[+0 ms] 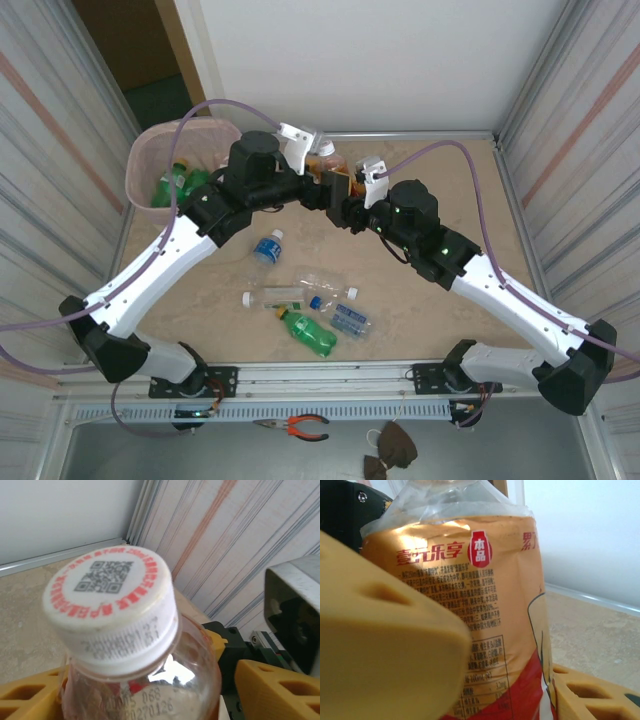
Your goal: Put the plastic bottles in the bin
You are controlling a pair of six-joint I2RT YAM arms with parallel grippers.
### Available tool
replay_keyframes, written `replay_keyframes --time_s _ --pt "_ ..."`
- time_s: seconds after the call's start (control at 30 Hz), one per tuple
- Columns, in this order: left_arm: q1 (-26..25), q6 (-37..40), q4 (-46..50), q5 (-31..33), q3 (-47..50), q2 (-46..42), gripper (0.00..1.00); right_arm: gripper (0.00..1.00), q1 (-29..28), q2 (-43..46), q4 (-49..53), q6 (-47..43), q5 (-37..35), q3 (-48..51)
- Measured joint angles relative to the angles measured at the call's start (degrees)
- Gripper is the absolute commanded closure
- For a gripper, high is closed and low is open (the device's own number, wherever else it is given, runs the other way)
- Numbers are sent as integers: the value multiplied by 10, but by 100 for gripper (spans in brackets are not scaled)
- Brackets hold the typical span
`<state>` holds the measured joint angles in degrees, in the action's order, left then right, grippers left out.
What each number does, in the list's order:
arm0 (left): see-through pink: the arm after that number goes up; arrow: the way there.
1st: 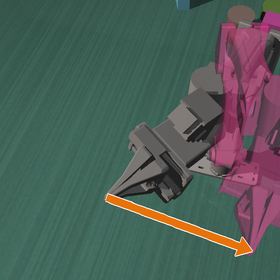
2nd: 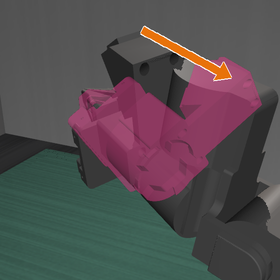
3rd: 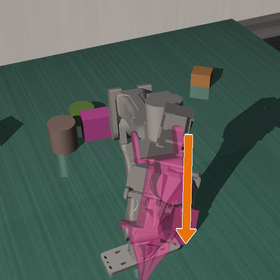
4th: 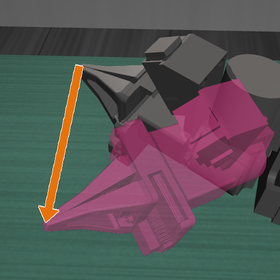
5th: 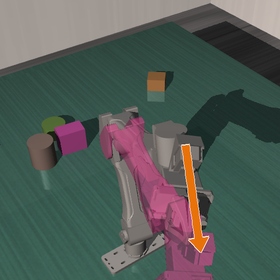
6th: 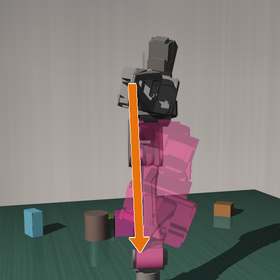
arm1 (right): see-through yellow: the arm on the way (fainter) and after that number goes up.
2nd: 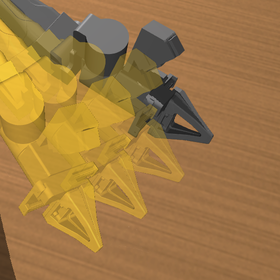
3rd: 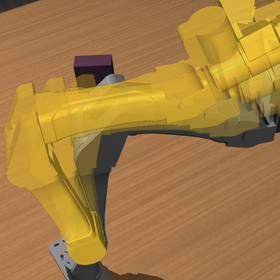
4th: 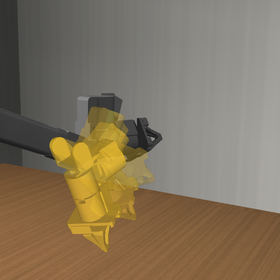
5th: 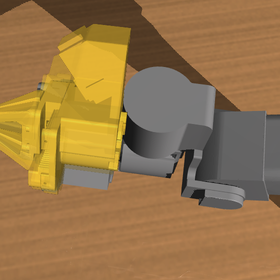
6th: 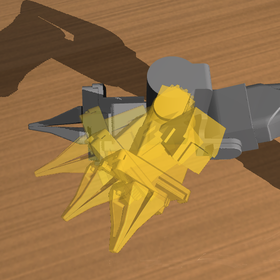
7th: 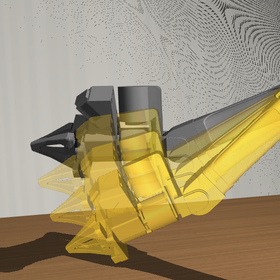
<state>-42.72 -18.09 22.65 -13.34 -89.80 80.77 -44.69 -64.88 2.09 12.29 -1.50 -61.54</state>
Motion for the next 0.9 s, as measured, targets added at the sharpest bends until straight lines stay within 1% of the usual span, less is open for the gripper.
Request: replay_keyframes --time_s 0.13,0.37,0.53,0.63,0.77,0.9 --pt "-4 2 -1 14 0 2 36 47 0 3 1 -6 -2 0" --pt "-5 -2 -3 15 -1 2 44 47 0 4 0 -10 -4 0" --pt "-5 -2 -3 14 -1 2 46 45 0 5 0 -10 -5 0" --pt "-5 -2 -3 14 -1 3 46 39 -1 5 1 -10 -6 0" --pt "-5 3 -2 15 -2 3 46 26 -1 7 2 -11 -6 0" --pt "3 12 2 16 -9 3 46 20 -2 19 6 -13 -6 0"
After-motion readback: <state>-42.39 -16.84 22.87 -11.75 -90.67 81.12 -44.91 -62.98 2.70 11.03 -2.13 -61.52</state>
